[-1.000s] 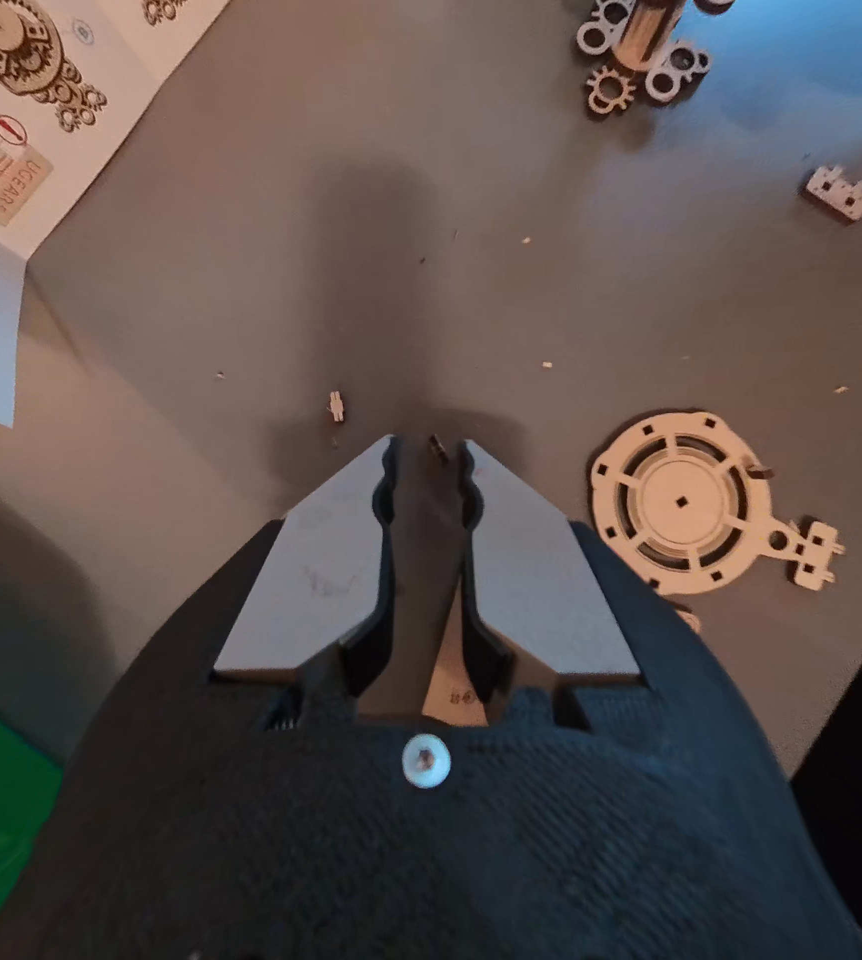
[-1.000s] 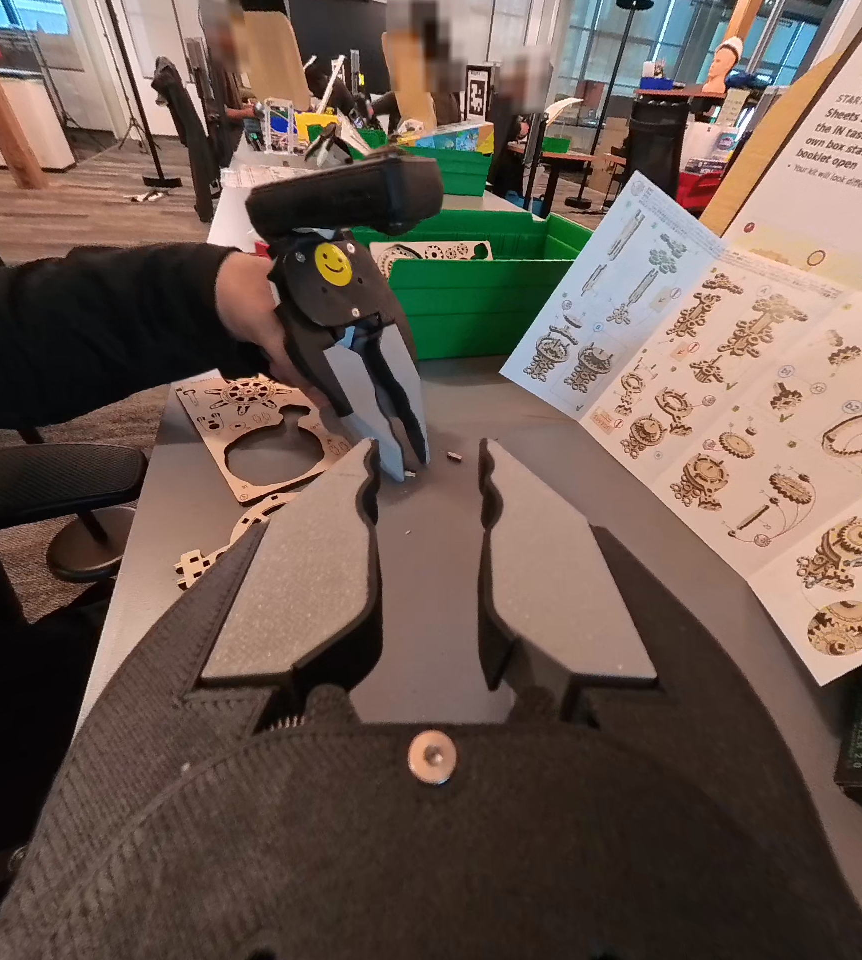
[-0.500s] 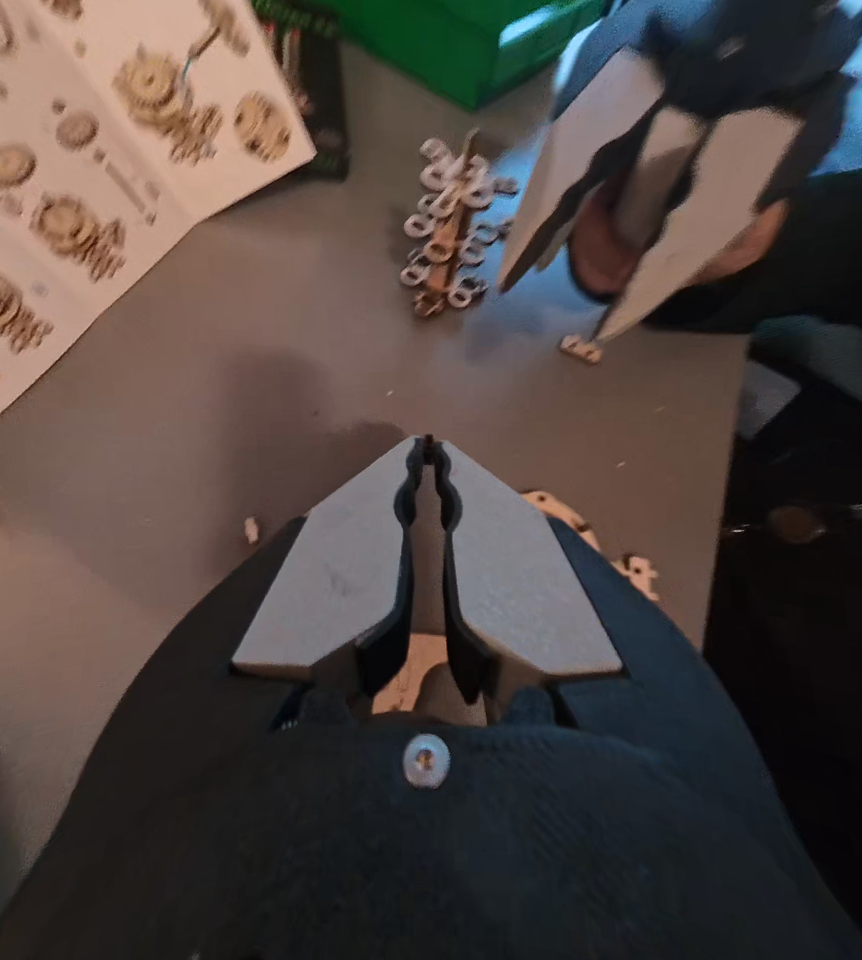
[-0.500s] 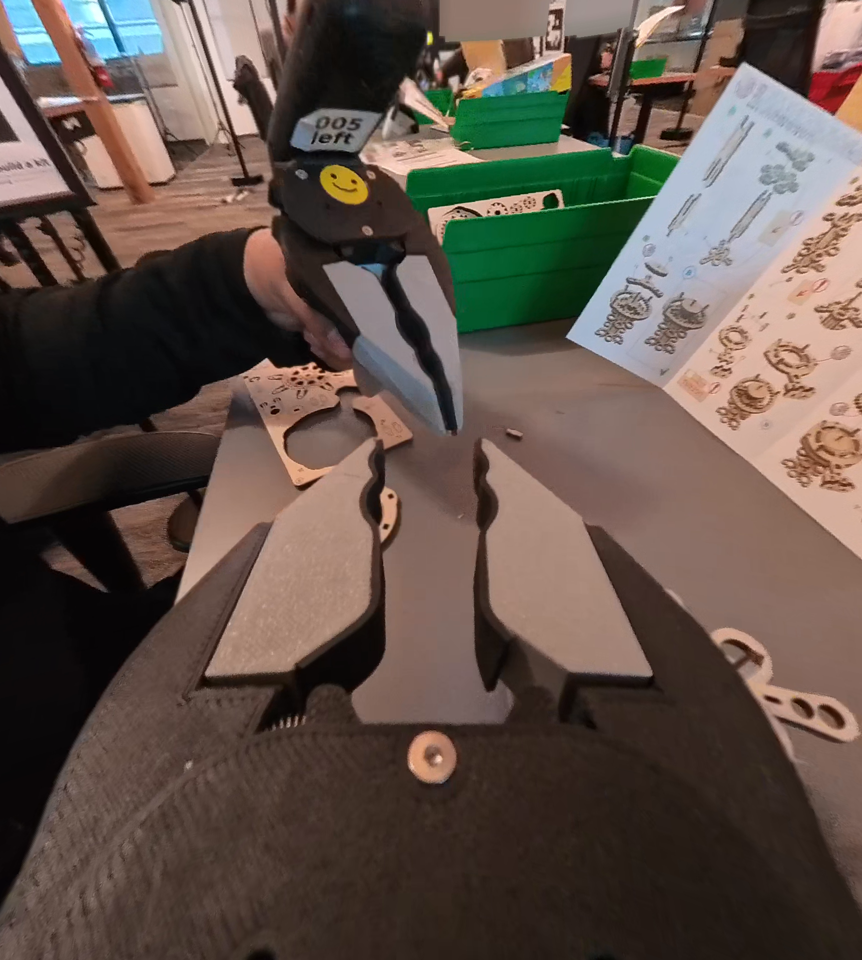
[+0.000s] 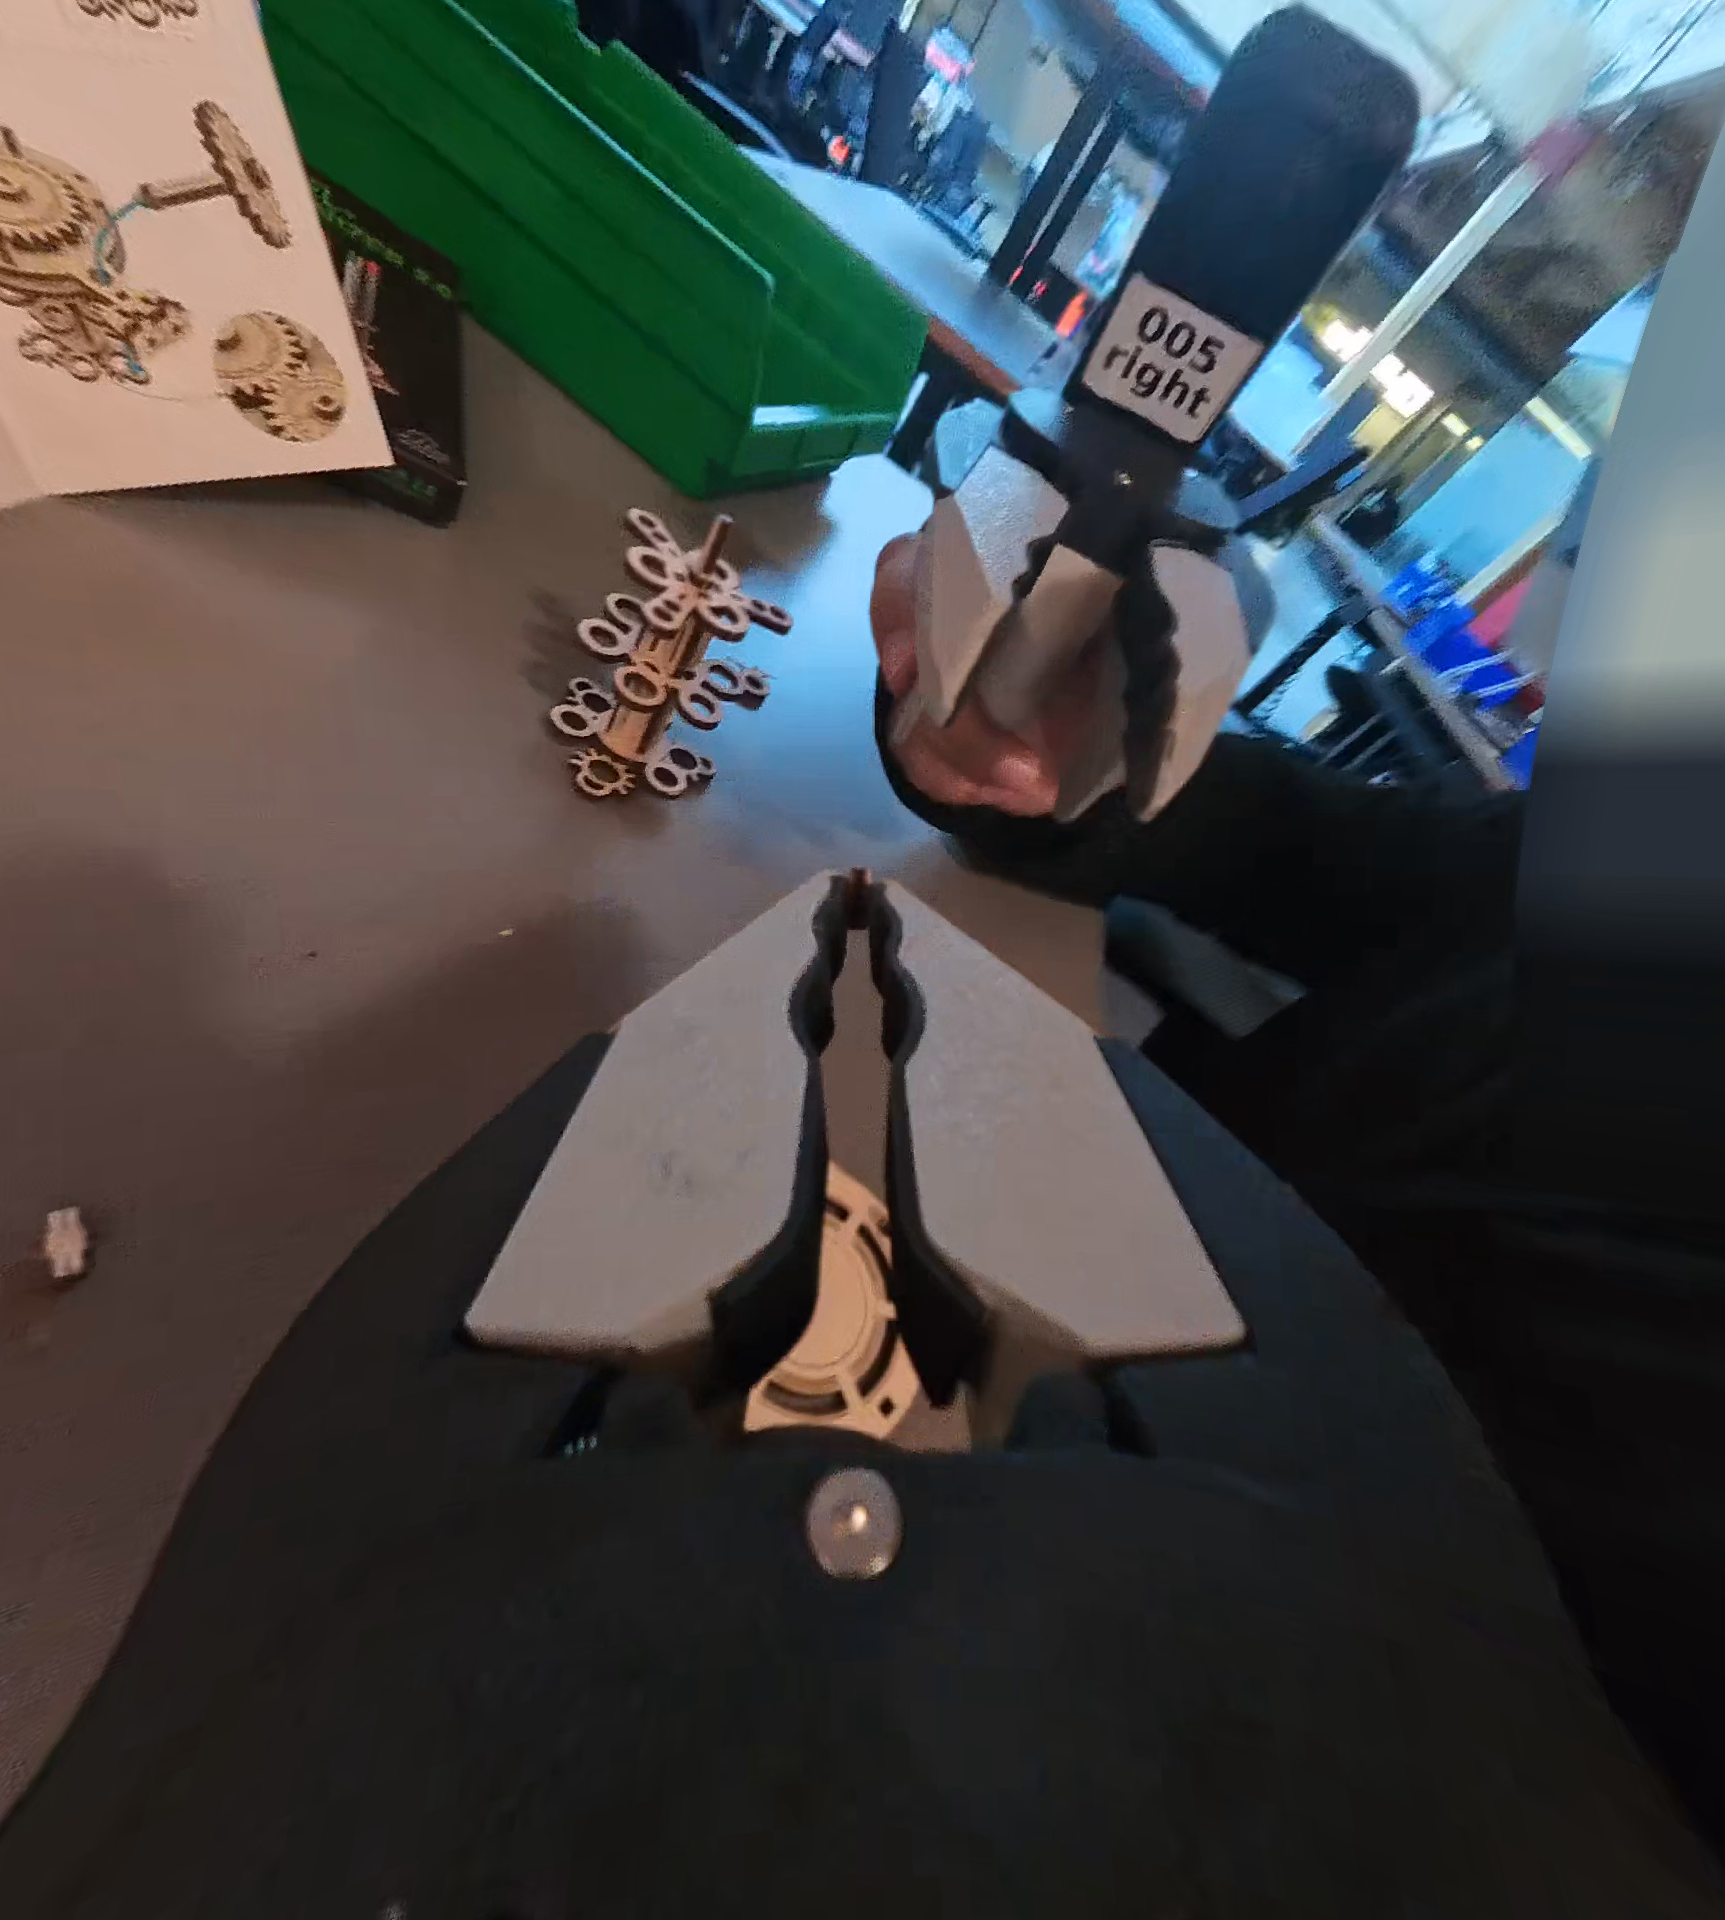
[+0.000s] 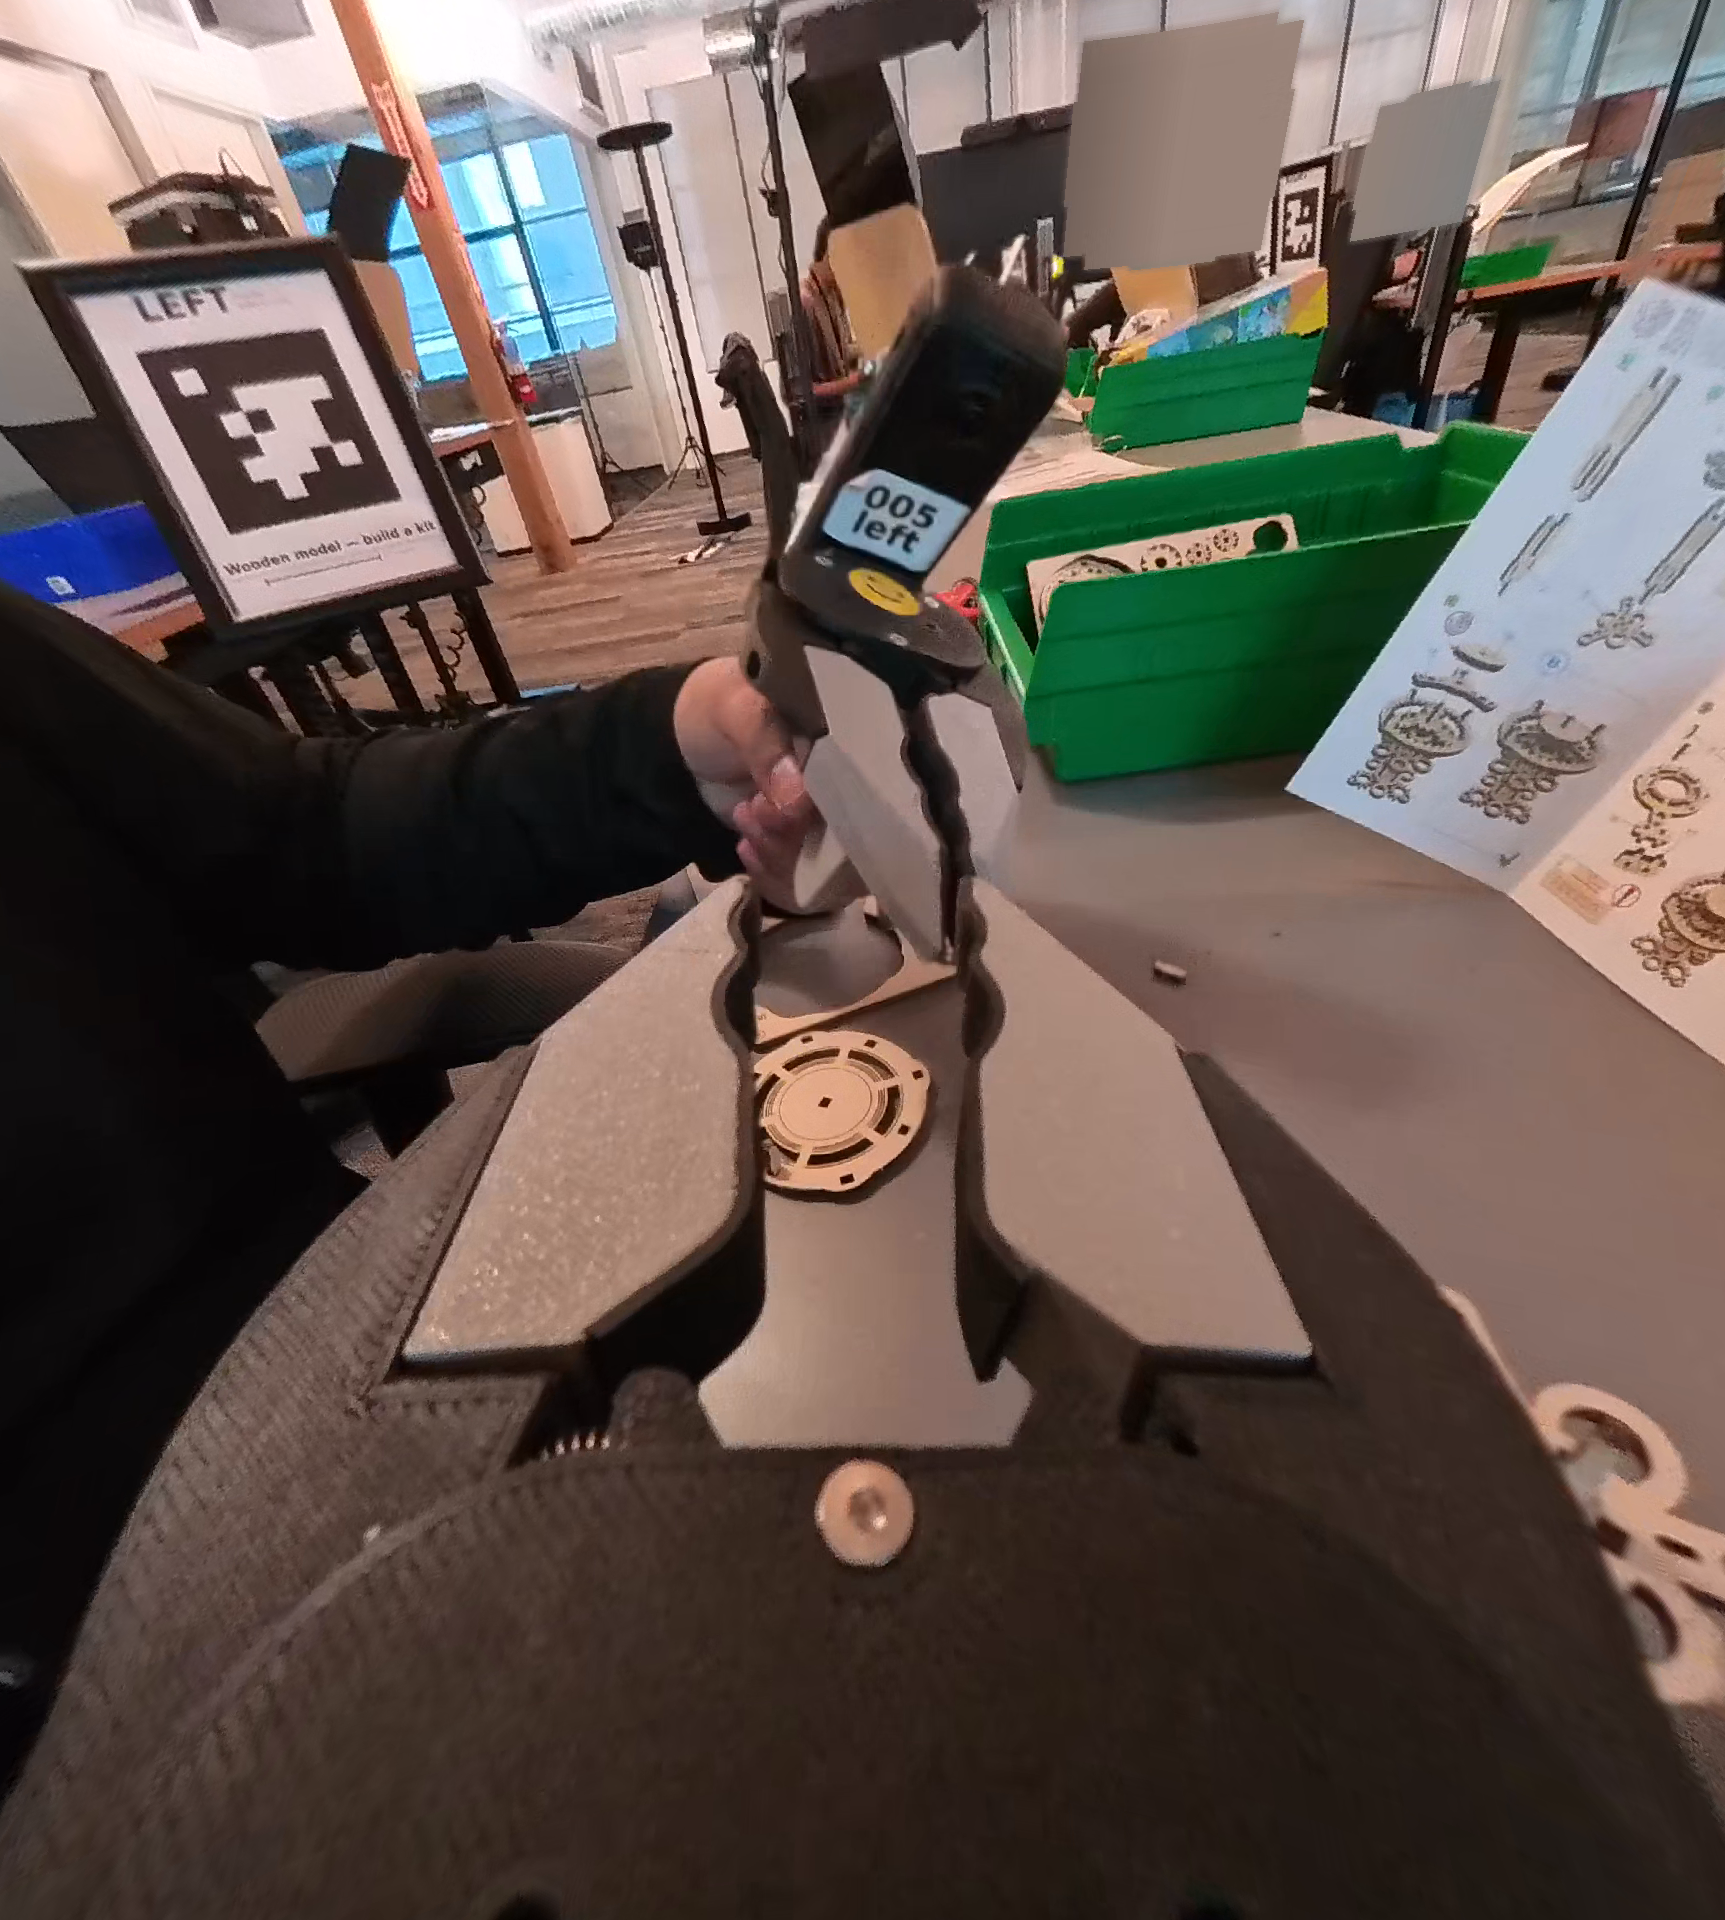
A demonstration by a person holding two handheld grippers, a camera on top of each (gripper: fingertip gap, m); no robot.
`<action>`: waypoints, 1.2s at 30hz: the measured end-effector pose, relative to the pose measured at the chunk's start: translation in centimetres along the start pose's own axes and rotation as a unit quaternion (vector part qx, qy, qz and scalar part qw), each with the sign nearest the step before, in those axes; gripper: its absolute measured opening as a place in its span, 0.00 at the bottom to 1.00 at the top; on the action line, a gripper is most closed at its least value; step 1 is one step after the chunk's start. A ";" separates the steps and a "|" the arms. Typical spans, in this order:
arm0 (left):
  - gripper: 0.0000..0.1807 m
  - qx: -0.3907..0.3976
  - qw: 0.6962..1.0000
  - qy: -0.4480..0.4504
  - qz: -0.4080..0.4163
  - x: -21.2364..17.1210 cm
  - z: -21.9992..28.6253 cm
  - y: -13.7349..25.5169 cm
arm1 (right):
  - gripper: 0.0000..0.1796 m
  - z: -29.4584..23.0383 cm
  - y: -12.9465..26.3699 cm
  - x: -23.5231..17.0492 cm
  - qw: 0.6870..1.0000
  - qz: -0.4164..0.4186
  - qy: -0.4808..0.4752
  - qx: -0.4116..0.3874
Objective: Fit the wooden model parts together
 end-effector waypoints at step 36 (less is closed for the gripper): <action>0.00 -0.220 0.968 0.082 -0.083 -1.4 3.7 -1.5 | 0.00 -4.7 -0.2 -0.2 0.957 -0.072 0.278 0.046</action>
Point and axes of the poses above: each gripper's, where its closed fingertips meet, y back along the fingers, x out of its top, z = x × y across the jaws, the point moved 7 cm from there along y, back along the fingers, and after that the axes turned 6 degrees about y, right-handed, at the moved point
